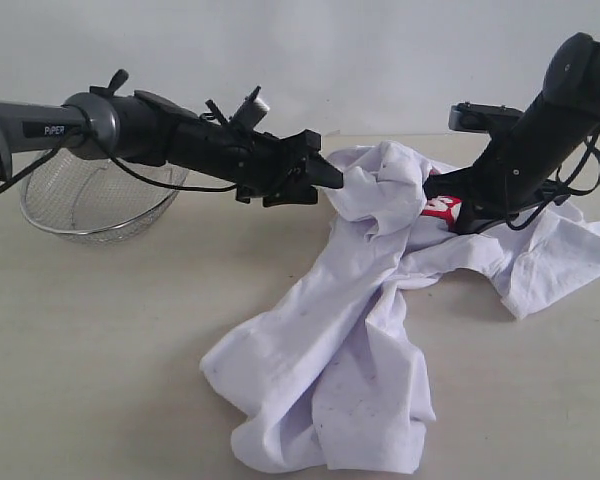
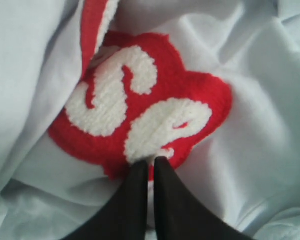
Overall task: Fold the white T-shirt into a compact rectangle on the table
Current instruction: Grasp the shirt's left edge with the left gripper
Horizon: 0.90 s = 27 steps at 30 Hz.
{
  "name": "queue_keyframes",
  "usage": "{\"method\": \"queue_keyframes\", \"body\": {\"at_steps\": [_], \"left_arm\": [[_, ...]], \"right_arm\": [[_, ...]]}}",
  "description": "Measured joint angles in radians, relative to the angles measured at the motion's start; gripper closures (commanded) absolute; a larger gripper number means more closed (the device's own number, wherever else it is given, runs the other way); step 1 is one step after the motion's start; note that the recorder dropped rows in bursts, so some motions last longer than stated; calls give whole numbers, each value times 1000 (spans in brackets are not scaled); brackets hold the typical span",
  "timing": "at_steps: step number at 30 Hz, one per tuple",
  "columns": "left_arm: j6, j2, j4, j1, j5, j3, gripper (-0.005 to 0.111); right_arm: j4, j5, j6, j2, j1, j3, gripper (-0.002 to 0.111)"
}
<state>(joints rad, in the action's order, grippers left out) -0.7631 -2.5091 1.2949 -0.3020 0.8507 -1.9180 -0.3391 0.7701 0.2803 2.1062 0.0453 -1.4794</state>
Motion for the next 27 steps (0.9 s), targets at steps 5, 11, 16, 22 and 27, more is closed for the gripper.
{"method": "queue_keyframes", "body": {"at_steps": [5,11,16,22,27], "left_arm": [[2,-1,2,-16,-3,-11,53],[2,-9,17,-47,-15,-13,54],[4,-23,57,-59,-19,-13,83],[-31,-24,62,-59,-16,-69,102],[-38,-24,62,-59,39,-129,102]], "right_arm": [[-2,-6,0,0,0,0,109],[-4,-6,0,0,0,0,109],[-4,-6,0,0,0,0,109],[-6,-6,6,0,0,0,109],[-6,-4,15,0,0,0,109]]}}
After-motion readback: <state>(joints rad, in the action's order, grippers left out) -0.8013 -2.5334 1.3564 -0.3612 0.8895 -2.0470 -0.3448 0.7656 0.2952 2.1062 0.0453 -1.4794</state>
